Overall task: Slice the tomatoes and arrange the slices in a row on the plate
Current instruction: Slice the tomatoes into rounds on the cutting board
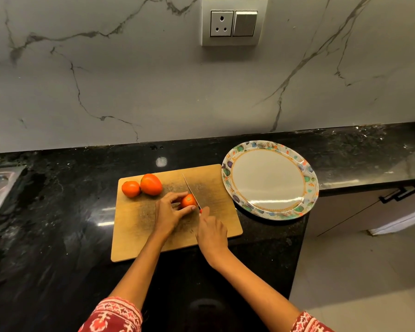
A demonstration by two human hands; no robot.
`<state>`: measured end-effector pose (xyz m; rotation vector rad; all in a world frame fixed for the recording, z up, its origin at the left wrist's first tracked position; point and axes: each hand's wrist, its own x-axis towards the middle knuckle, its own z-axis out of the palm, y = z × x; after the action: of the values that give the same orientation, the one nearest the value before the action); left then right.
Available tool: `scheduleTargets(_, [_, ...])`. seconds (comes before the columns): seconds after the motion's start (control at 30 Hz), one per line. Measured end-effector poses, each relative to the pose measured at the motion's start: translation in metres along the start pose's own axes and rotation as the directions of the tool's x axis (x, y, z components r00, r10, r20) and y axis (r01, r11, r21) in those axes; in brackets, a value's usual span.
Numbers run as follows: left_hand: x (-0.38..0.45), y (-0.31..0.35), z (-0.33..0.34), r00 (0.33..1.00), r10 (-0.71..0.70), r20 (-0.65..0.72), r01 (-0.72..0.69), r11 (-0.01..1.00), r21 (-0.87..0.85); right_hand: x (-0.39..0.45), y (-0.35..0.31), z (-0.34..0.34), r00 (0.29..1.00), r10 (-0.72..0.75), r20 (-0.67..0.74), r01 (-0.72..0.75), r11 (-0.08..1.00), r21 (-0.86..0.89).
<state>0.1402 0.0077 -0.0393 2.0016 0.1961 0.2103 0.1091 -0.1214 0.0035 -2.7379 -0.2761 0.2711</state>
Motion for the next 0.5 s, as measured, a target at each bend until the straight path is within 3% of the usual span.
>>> scheduleTargets(0.5, [0.0016,0.0001,-0.0013,1.0,0.002,-0.004,-0.002,0.999,0.041,0.0001,0.0005,0.0005,1.0,0.006,0.007,-0.006,1.0,-0.012])
